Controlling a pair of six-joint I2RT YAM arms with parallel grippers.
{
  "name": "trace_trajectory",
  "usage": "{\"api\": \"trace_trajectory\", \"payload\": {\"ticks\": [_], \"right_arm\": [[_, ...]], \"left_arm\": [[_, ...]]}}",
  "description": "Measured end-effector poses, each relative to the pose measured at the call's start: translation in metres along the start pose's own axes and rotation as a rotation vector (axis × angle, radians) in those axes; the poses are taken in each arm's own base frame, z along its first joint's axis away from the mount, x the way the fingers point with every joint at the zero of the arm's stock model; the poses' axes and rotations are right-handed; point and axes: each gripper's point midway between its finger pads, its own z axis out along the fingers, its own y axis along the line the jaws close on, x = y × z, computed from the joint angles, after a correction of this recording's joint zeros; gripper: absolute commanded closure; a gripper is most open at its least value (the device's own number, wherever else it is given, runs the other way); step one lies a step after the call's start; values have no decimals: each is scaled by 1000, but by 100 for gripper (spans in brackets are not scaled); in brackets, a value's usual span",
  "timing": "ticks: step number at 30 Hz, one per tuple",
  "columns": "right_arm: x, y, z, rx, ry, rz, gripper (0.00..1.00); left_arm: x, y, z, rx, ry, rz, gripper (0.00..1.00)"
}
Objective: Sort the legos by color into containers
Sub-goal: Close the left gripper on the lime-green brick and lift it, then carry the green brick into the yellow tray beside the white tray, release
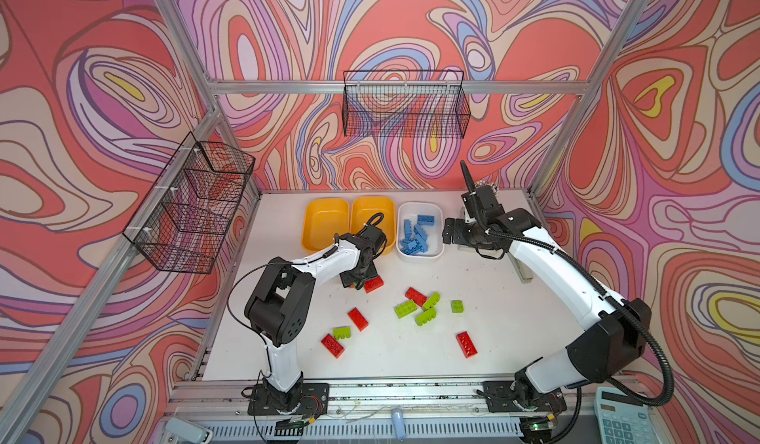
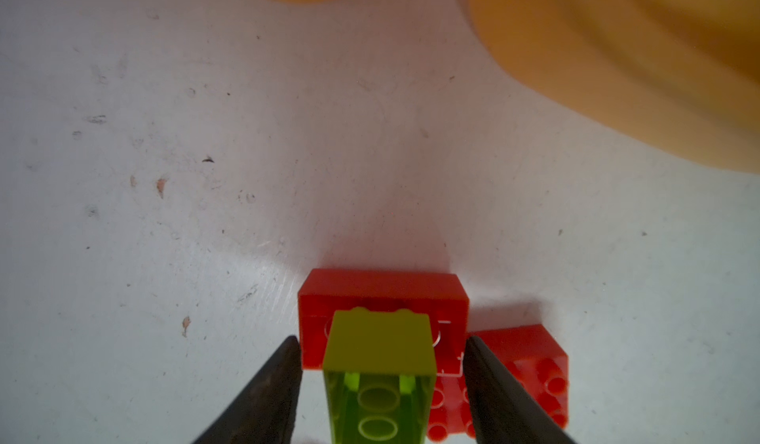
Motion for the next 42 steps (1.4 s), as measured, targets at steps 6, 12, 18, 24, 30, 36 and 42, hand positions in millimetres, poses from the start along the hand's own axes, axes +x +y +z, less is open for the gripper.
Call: {"api": "trace_trajectory", "payload": {"ticks": [6, 12, 18, 24, 30, 36, 42], "right_arm": [[-4, 2, 4, 6, 4, -1, 2], [-9, 6, 17, 16, 22, -8, 2], [-18, 12, 23, 15, 20, -13, 2], [-28, 16, 17, 2, -5, -11, 2], [-30, 16, 14, 7, -12, -6, 2], [-32, 7, 3, 42, -33, 25, 2], [-37, -4, -31, 57, -111, 101, 2]], "left_arm": [[2, 1, 3, -10, 9, 14, 65], [-2, -1, -3, -13, 9, 27, 78], [-19, -14, -22, -1, -12, 50, 80], [-61, -40, -59, 50, -104, 83, 79], [-110, -79, -68, 106, -185, 110, 78], [-148, -98, -33, 116, -181, 111, 74], [-181, -107, 4, 185, -130, 52, 34]]}}
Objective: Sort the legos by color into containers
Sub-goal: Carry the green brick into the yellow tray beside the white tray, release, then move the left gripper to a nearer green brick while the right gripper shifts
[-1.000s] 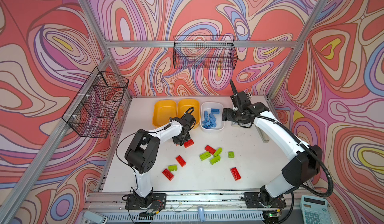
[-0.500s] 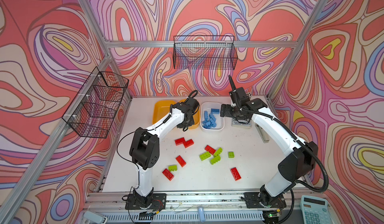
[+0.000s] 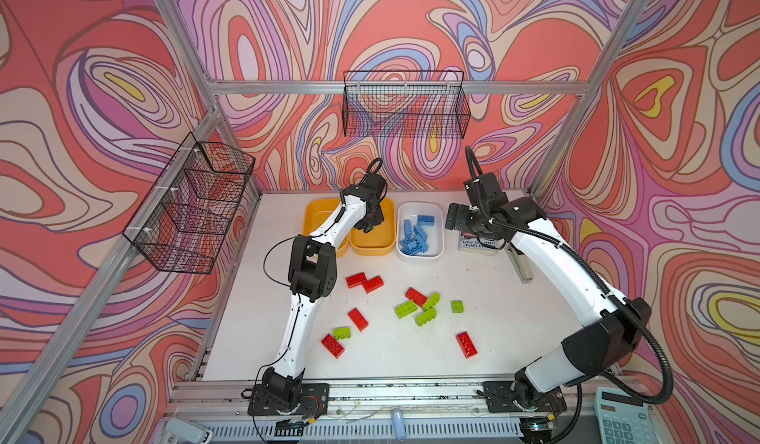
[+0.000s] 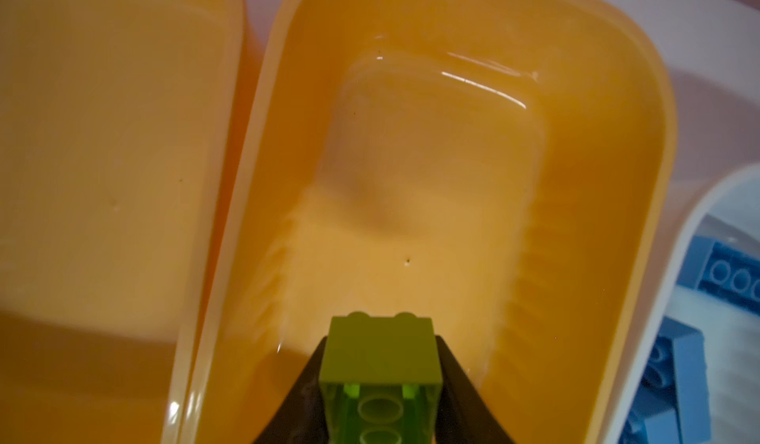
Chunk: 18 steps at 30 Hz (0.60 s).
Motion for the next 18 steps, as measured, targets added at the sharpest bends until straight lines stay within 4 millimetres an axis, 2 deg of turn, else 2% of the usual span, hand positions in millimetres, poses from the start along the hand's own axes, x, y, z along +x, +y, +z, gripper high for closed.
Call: {"api": "trace_trajectory", "payload": {"ticks": [2, 4, 9, 12, 18], "right_arm": [[-2, -4, -9, 3, -21, 27, 2], [-5, -5, -13, 5, -36, 47, 2], [-4, -5, -6, 19, -26, 63, 2], [-5, 0, 4, 20, -9, 59, 2], [-5, 23, 32, -13, 44, 27, 2]], "left_arm": [[-8, -1, 7, 27, 10, -19, 25], [-13, 1, 6, 45, 17, -32, 21], [-7, -3, -7, 70, 45, -16, 20], [12, 11, -24, 43, 83, 9, 19], [66, 68, -87, -28, 120, 46, 19]]}}
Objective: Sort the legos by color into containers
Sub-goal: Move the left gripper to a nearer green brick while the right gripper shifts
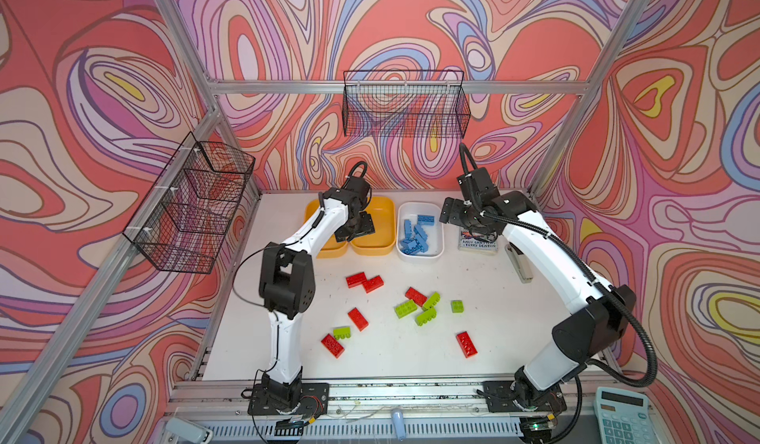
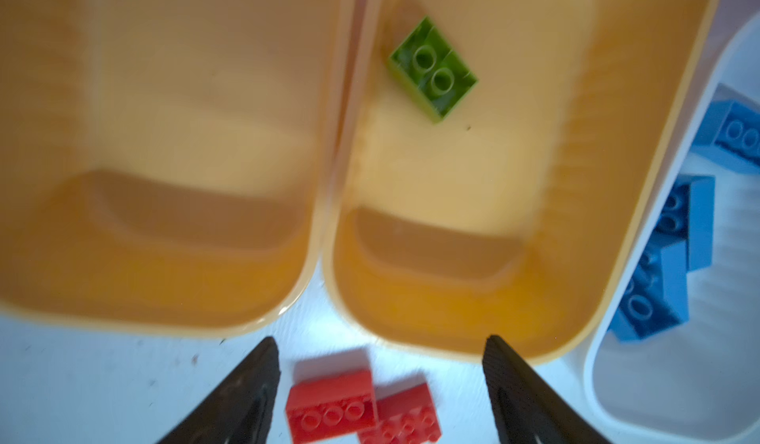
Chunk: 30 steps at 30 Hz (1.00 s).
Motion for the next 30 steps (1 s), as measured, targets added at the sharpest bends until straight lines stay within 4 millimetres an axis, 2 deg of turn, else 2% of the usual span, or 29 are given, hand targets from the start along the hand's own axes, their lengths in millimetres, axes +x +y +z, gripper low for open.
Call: {"api": "trace_trajectory", "payload": {"ticks": [3, 6, 10, 13, 19, 24, 30], "right_arm": [[4, 17, 15, -26, 35, -35, 2], [12, 35, 27, -51, 69, -76, 2], [27, 56, 36, -85, 112, -120, 2], [35, 67, 33, -115, 128, -135, 2], [36, 82, 20, -160, 131, -151, 2], [29, 86, 9, -172, 120, -164, 2], [37, 79, 10, -155, 145, -197, 2]], "left_arm": [[36, 34, -28, -27, -4, -2, 19], [74, 64, -45, -43, 5, -28, 18], [128, 99, -49, -57, 53, -105, 18], [156, 116, -47, -78, 90, -148, 17], [190, 119, -36, -59, 158, -178, 17], [204, 102, -29, -41, 182, -127, 19], [217, 86, -20, -35, 195, -90, 20]]}}
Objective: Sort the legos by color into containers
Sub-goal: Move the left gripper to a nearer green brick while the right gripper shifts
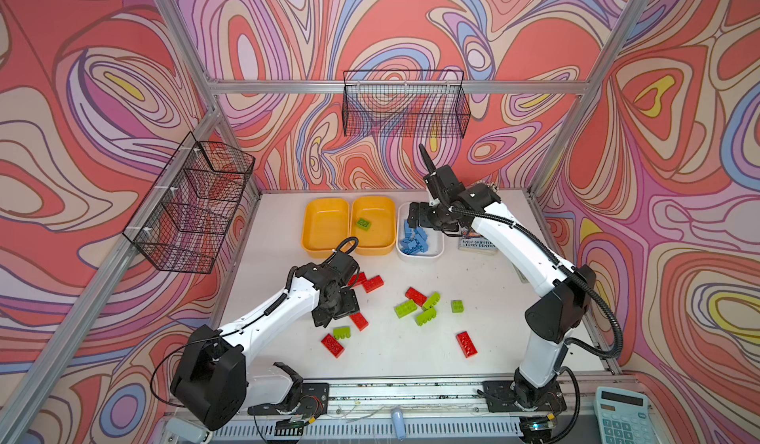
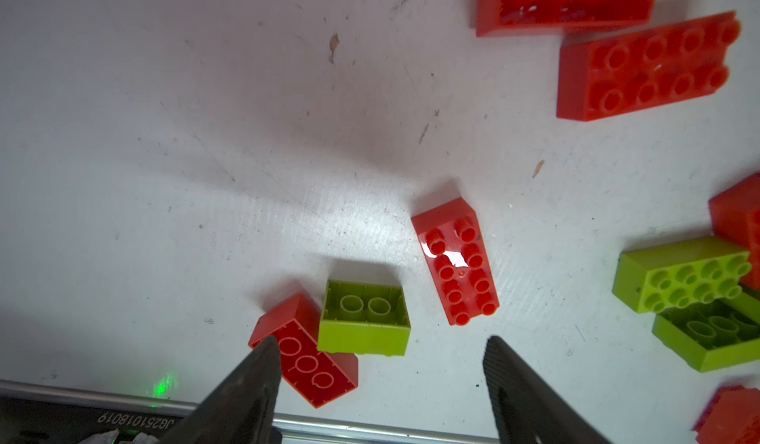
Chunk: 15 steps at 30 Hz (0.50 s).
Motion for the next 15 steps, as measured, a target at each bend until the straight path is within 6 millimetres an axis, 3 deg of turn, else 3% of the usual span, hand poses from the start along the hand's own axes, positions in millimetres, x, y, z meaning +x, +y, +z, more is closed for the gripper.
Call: {"api": "trace_trajectory", "payload": {"ticks": [8, 15], "right_arm": [[27, -16, -4, 26, 49, -24, 2], [30, -19, -16, 19, 37, -38, 2]], "left_arm": [[18, 16, 20, -57, 33, -42, 22], [19, 14, 24, -44, 20, -67, 23]]}}
